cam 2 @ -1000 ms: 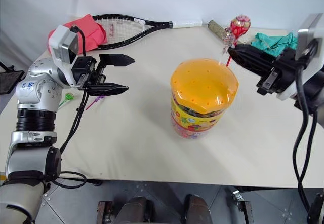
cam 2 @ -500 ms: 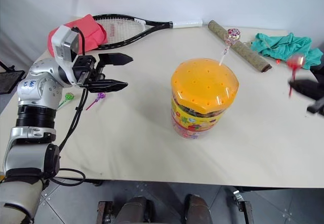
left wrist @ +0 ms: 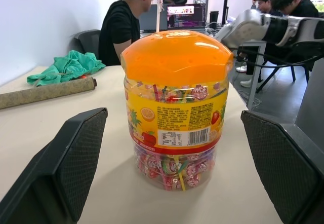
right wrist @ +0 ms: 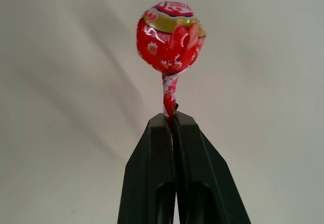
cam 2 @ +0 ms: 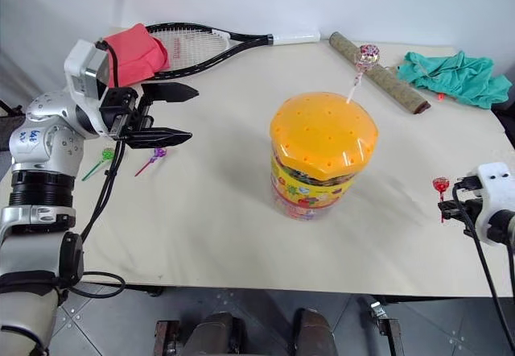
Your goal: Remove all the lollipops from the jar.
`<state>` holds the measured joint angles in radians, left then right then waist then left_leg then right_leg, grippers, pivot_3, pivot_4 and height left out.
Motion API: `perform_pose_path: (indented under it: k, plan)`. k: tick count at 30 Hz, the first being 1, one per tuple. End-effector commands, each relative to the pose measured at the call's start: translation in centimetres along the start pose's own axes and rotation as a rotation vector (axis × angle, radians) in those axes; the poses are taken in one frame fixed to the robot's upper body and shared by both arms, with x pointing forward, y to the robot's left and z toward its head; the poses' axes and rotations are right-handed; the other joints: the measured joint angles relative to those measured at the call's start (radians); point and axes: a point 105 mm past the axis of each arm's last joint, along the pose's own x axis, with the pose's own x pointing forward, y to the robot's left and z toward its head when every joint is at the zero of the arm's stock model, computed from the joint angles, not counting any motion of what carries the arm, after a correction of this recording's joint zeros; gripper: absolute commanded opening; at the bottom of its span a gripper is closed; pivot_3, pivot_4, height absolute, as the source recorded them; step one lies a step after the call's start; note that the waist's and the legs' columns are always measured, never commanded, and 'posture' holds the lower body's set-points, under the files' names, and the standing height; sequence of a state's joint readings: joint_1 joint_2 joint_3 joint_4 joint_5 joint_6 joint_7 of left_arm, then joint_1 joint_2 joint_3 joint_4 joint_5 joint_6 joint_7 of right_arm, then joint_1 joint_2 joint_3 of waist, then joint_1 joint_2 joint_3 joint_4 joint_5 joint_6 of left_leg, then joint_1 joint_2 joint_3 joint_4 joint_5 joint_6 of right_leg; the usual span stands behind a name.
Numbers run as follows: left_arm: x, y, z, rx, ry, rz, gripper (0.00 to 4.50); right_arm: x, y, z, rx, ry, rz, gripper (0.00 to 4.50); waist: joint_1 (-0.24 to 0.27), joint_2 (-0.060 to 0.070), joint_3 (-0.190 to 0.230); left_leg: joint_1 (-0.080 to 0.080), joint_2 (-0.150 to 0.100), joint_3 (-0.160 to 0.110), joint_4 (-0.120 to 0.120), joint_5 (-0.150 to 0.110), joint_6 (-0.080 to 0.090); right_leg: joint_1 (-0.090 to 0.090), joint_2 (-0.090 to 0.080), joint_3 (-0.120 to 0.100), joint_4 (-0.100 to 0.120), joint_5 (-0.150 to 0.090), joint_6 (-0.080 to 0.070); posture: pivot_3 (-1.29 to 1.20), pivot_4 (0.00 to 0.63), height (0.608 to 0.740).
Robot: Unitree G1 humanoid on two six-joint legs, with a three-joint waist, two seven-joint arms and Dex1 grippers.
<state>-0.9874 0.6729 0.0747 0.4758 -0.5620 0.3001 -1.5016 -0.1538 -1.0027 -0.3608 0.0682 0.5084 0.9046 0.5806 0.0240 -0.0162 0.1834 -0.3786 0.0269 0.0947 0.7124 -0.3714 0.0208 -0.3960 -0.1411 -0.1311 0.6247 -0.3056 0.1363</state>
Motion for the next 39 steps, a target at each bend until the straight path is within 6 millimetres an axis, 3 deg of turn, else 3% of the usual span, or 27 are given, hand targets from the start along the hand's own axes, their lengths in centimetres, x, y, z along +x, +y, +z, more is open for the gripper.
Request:
perform_pose_path:
  k: [1, 4, 9, 14, 20, 24, 29, 33, 37, 39]
  plan:
    - [-0.2, -0.9, 1.3, 0.051, -0.020, -0.064, 4.50, 0.5, -0.5, 0.0, -0.006, -0.005, -0.025, 0.24, 0.000, 0.000, 0.000, 0.000, 0.000, 0.000, 0.000, 0.000, 0.000, 0.000, 0.000, 0.000, 0.000, 0.000, 0.000, 0.00, 0.150, 0.740]
    - [-0.1, -0.9, 1.4, 0.052, -0.020, -0.065, 4.50, 0.7, -0.2, 0.1, -0.007, -0.016, -0.017, 0.99, 0.000, 0.000, 0.000, 0.000, 0.000, 0.000, 0.000, 0.000, 0.000, 0.000, 0.000, 0.000, 0.000, 0.000, 0.000, 0.00, 0.150, 0.740]
    - [0.1, -0.7, 1.6, 0.056, -0.025, -0.072, 4.50, -0.7, 0.7, 1.2, -0.011, -0.086, 0.014, 2.67, 0.000, 0.000, 0.000, 0.000, 0.000, 0.000, 0.000, 0.000, 0.000, 0.000, 0.000, 0.000, 0.000, 0.000, 0.000, 0.00, 0.150, 0.740]
    - [0.3, -0.6, 1.4, 0.051, -0.031, -0.081, 4.50, -5.6, 2.9, 4.0, -0.103, -0.228, 0.047, 4.34, 0.005, 0.001, 0.000, 0.000, 0.000, -0.001, 0.000, 0.000, 0.000, 0.000, 0.000, 0.000, 0.000, 0.000, 0.000, 0.00, 0.150, 0.740]
    - [0.7, -0.5, 1.2, 0.044, -0.044, -0.092, 4.50, -10.4, 6.8, 9.4, -0.227, -0.461, 0.154, 4.45, 0.000, 0.001, 0.000, 0.000, 0.000, -0.001, 0.001, 0.000, 0.000, 0.000, 0.001, 0.000, 0.000, 0.000, 0.000, 0.00, 0.150, 0.740]
    - [1.1, -0.4, 1.0, 0.041, -0.058, -0.106, 4.50, -12.4, 10.9, 13.5, -0.330, -0.627, 0.332, 4.45, -0.002, 0.001, 0.000, 0.000, 0.001, -0.001, 0.001, 0.000, -0.001, 0.000, 0.001, 0.000, 0.000, 0.000, 0.000, 0.00, 0.150, 0.740]
    - [1.5, -0.4, 1.0, 0.048, -0.079, -0.116, 4.50, -11.3, 14.2, 17.1, -0.327, -0.685, 0.545, 4.45, -0.003, 0.001, 0.000, 0.000, 0.001, -0.001, 0.002, -0.001, -0.001, 0.000, 0.001, 0.000, 0.000, 0.000, 0.000, 0.00, 0.150, 0.740]
    - [1.5, -0.8, 1.1, 0.053, -0.086, -0.116, 4.50, -10.1, 16.1, 18.8, -0.343, -0.695, 0.681, 4.45, -0.002, 0.001, 0.000, -0.001, 0.001, -0.001, 0.002, -0.001, -0.001, 0.000, 0.001, -0.001, 0.000, 0.000, 0.000, 0.00, 0.150, 0.740]
    - [1.3, -1.2, 1.2, 0.056, -0.091, -0.103, 4.50, -8.0, 17.0, 19.7, -0.347, -0.656, 0.736, 4.45, -0.006, 0.001, 0.000, -0.001, 0.001, -0.001, 0.000, -0.001, -0.001, -0.001, 0.001, -0.001, 0.000, 0.000, 0.000, 0.00, 0.150, 0.740]
    - [1.2, -1.5, 1.2, 0.058, -0.091, -0.095, 4.50, -7.6, 17.0, 20.4, -0.344, -0.688, 0.731, 4.08, -0.009, 0.001, 0.000, -0.001, 0.001, -0.001, 0.000, -0.001, -0.001, -0.001, 0.001, -0.001, 0.000, 0.000, 0.000, 0.00, 0.150, 0.740]
